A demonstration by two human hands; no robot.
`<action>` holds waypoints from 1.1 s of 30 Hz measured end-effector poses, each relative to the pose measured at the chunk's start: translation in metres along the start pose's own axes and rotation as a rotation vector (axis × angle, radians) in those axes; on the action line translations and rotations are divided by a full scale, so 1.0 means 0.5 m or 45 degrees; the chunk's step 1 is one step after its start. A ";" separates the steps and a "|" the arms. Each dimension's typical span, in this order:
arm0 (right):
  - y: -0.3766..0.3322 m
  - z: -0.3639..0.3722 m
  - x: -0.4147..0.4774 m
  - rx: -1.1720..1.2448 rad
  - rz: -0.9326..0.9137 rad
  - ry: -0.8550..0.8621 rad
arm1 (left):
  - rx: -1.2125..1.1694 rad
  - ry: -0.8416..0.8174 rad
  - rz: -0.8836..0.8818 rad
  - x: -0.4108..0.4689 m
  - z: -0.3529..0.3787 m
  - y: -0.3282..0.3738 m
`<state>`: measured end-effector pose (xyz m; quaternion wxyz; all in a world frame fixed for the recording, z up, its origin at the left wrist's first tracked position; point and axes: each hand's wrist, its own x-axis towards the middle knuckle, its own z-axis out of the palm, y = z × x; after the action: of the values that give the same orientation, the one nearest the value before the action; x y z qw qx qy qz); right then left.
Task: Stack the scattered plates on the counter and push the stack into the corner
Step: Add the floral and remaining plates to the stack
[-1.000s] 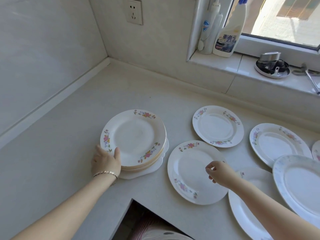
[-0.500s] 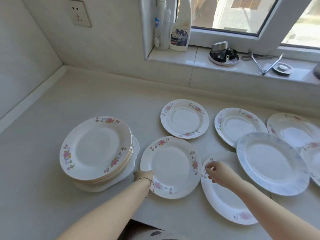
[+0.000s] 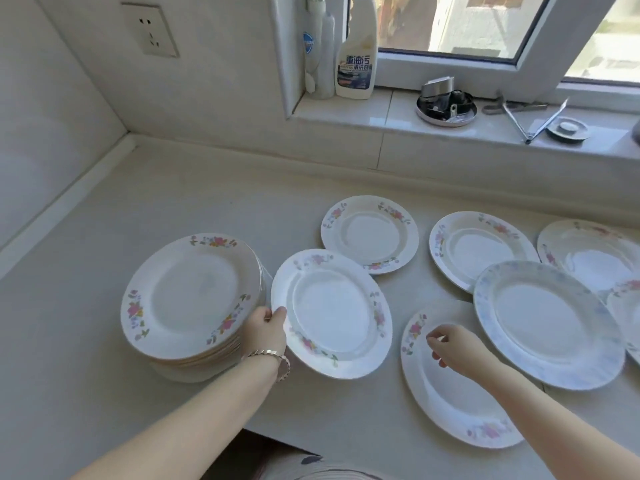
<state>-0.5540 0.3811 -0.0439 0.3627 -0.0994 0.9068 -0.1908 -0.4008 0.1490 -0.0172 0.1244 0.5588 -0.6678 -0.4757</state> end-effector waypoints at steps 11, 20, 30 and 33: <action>-0.087 0.045 0.013 -0.088 -0.118 -0.065 | -0.484 0.346 -0.089 0.060 -0.241 0.029; -0.151 0.069 0.019 -0.123 -0.144 -0.045 | -0.477 0.667 -0.307 0.113 -0.318 -0.069; -0.192 0.080 -0.011 -0.279 -0.171 -0.072 | -0.542 0.355 -0.439 0.135 -0.334 -0.117; -0.198 0.083 -0.010 -0.301 -0.184 -0.088 | -0.175 0.241 -0.356 0.127 -0.349 -0.128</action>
<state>-0.5173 0.2813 -0.0270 0.3646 -0.2130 0.9004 -0.1047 -0.2607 0.0122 0.0002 0.1570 0.6787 -0.5349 -0.4781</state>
